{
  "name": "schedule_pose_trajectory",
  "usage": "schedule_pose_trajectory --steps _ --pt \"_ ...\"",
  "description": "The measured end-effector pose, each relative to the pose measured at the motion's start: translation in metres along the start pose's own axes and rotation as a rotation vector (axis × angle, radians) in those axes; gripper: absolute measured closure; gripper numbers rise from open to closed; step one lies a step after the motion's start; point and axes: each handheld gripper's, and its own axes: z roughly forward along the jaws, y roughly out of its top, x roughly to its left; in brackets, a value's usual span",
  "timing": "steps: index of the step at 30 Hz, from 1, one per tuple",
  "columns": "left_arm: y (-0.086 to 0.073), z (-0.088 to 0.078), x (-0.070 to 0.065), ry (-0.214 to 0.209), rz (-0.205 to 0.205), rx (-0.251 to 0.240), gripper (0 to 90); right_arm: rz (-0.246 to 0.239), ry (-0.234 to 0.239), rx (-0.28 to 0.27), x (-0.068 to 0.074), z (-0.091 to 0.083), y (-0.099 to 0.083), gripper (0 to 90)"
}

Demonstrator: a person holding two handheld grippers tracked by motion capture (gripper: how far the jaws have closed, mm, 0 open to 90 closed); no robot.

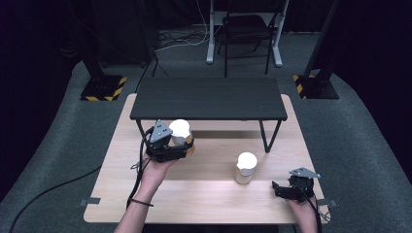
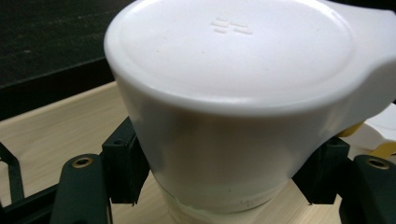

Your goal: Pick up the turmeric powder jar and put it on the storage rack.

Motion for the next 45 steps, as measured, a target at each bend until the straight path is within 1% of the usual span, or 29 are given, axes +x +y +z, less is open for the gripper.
schedule_pose_trajectory --steps 3,13,20,24,31,39,42,45 --pt "0.004 -0.003 0.002 0.0 -0.004 -0.003 30.1 0.0 -0.001 0.0 0.0 0.0 0.0 4.8" --pt "0.014 -0.011 0.005 0.01 0.014 -0.005 30.1 0.002 -0.001 -0.001 0.0 0.0 0.0 4.8" --pt "0.024 -0.02 0.01 0.022 0.011 -0.02 30.1 0.002 -0.001 -0.001 0.0 0.0 0.0 4.8" --pt "0.031 -0.024 0.013 0.028 0.0 -0.03 30.1 0.002 -0.001 -0.001 0.0 0.0 0.0 4.9" --pt "0.042 -0.023 0.018 0.029 -0.01 -0.029 30.1 0.002 -0.002 -0.001 0.0 0.0 0.0 4.9" --pt "0.056 -0.022 0.02 0.036 0.002 -0.028 30.1 0.003 -0.001 -0.001 0.0 0.0 0.0 5.0" --pt "0.064 -0.022 0.022 0.045 0.013 -0.018 30.1 0.002 -0.001 -0.001 0.0 0.0 0.0 5.0" --pt "0.071 -0.022 0.024 0.049 0.013 -0.015 30.1 0.002 0.0 -0.002 0.0 0.0 0.0 5.0"
